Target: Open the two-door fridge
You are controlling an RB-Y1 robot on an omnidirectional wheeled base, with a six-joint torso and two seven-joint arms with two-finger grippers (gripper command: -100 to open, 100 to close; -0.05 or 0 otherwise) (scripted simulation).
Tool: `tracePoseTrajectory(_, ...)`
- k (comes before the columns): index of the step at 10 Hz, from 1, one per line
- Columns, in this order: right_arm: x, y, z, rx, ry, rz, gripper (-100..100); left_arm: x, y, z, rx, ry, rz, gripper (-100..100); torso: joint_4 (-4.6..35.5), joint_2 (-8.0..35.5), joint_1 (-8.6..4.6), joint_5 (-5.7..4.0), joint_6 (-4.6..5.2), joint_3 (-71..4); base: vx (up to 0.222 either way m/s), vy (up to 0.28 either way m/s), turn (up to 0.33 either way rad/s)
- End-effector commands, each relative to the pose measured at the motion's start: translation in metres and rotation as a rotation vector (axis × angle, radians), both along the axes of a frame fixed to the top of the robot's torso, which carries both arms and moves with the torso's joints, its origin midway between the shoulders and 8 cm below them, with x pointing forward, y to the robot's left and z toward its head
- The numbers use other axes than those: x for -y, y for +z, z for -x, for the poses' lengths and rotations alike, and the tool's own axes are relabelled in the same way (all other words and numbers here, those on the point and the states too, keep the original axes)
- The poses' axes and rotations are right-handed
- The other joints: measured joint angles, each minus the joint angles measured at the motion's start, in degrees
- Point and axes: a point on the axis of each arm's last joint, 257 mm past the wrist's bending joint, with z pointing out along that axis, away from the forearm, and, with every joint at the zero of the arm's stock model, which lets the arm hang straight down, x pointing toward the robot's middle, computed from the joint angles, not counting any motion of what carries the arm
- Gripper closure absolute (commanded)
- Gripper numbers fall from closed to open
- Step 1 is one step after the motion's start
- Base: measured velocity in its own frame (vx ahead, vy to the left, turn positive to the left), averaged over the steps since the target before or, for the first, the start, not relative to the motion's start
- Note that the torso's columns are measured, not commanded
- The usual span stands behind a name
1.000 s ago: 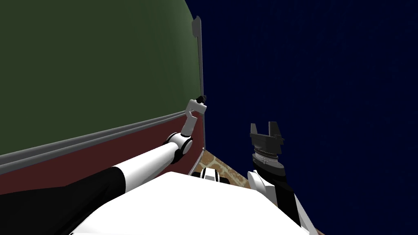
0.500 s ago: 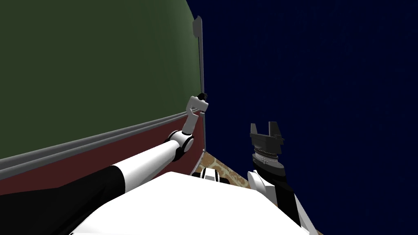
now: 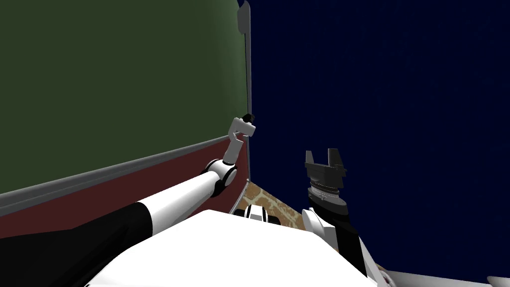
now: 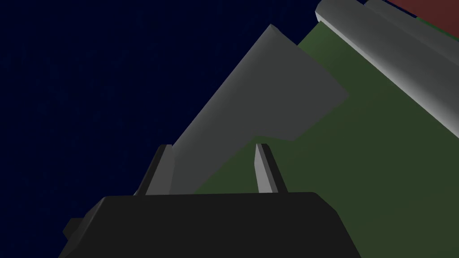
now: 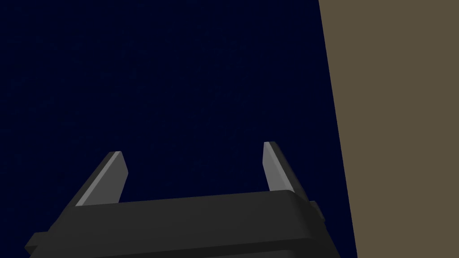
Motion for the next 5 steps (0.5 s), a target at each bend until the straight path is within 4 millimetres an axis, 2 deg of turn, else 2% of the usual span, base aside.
tracePoseTrajectory(1,0.000,0.000,0.000,0.000,0.000,0.000,0,0.047,0.004,0.015,0.006,-0.092,0.008,100,0.0,0.0,0.06,0.03,-0.01,0.0,-0.275,-0.103,-0.184)
tracePoseTrajectory(5,0.000,0.000,0.000,0.000,0.000,0.000,0,0.102,0.011,0.035,0.012,-0.203,0.012,100,0.2,0.0,0.39,0.12,-0.09,0.0,-0.234,-0.025,-0.118)
